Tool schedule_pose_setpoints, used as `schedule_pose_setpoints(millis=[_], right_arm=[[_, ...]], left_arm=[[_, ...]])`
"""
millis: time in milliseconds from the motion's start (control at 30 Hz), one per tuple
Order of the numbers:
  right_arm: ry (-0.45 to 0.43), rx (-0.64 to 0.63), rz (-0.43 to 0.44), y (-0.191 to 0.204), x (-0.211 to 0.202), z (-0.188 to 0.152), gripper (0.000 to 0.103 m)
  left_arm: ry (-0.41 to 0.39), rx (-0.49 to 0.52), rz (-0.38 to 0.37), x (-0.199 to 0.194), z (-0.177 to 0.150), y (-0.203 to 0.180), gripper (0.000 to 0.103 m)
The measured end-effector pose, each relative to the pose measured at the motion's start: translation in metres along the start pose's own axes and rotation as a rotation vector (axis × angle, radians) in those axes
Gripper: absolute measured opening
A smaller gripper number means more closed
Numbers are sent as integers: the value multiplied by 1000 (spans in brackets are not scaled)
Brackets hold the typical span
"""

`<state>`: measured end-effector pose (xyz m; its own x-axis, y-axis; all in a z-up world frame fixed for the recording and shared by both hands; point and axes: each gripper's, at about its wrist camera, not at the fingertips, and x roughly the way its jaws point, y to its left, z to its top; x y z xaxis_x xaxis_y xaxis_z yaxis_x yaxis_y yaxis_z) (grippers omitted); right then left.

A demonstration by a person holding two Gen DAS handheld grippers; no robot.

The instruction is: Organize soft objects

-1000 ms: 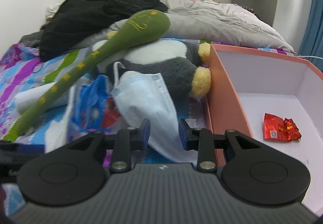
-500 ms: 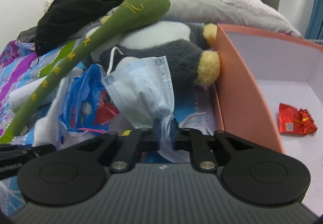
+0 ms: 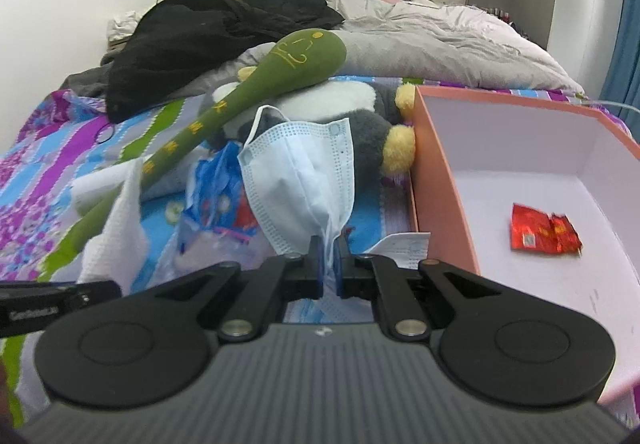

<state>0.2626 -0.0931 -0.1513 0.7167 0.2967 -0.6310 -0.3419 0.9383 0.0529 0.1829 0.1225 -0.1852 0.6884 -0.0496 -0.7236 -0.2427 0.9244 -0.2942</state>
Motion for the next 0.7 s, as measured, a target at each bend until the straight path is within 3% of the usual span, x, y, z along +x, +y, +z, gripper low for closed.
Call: schedule_pose_setpoints(millis=[300,700], right_arm=[[29,-15,19,1,-37,-35,9],[157,34,84,-5,-45,-86,11]], left_arm=[[44,76,31,-18,-28,-9,13],[160,50,4,-30,-62,-30,14]])
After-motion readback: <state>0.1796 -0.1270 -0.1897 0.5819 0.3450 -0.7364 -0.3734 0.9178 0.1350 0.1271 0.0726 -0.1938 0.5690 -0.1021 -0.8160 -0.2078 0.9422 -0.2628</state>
